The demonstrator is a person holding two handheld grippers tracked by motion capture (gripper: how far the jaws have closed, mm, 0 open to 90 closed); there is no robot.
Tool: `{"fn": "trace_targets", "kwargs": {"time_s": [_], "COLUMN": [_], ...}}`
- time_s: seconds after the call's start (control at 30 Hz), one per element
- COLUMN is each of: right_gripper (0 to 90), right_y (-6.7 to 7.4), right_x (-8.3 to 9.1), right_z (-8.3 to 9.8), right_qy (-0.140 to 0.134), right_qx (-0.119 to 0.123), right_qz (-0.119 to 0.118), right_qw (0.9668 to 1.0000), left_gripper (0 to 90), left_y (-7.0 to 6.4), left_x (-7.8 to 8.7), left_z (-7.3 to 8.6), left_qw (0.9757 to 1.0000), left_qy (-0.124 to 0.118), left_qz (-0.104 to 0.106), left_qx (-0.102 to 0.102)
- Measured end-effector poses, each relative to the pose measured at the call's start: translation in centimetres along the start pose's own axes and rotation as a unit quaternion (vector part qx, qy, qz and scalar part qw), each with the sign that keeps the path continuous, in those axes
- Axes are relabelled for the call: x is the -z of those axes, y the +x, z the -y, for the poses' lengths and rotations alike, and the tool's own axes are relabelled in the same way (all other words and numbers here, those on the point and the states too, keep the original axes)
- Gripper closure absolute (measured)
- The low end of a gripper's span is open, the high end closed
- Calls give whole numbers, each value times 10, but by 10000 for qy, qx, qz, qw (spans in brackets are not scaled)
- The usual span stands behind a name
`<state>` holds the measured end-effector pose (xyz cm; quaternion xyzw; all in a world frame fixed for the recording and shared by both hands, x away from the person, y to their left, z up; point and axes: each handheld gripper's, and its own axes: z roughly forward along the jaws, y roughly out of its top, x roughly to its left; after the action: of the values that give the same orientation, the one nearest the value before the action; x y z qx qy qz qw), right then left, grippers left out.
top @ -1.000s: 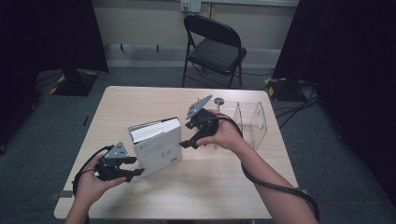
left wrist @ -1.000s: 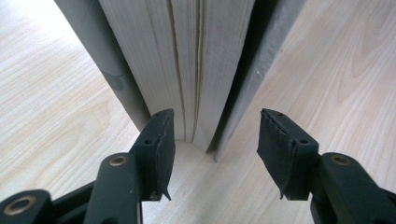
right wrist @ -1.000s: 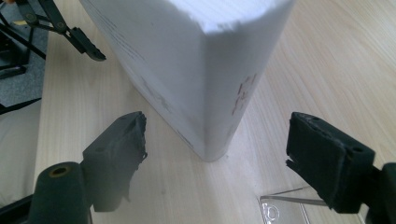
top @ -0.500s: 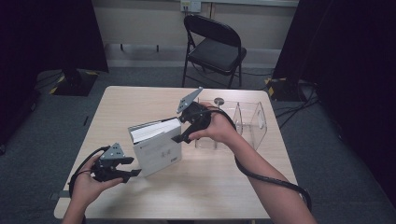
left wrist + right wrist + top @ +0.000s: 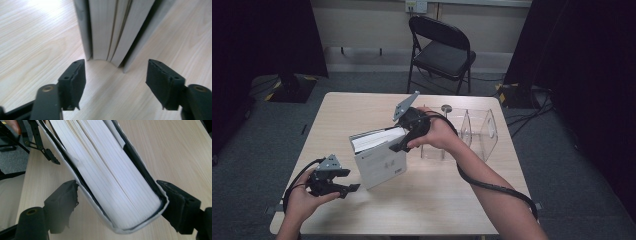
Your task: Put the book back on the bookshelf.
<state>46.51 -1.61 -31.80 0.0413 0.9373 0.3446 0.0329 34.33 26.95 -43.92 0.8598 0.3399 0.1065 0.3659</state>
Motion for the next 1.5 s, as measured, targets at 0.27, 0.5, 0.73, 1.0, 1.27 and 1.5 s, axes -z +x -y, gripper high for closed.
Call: {"fn": "trace_targets", "kwargs": {"time_s": [0.27,0.5,0.73,1.0,1.27,1.5], "right_gripper": [221,349,525,525,524,522], "right_y": [1,1,11,15,13,12], "right_x": [-5,-3,5,14,30,35], "right_z": [-7,-8,-5,1,18,24], "right_qy": [67,212,243,410,473,482], "right_qx": [223,329,70,-171,-382,-442], "right_qz": [-101,-150,-308,-44,92,146], "right_qw": [9997,9991,9992,9990,9981,9978], "left_gripper": [273,243,203,176,151,125], "left_y": [6,8,9,7,4,4], "left_x": [-2,-6,-11,-20,-27,-36], "left_z": [5,7,10,8,6,10], "left_qw": [9999,9998,9996,9995,9993,9981], "left_qy": [31,102,137,209,252,517], "left_qz": [-118,-151,-170,-218,-272,-325], "left_qx": [118,107,198,133,76,24]}}
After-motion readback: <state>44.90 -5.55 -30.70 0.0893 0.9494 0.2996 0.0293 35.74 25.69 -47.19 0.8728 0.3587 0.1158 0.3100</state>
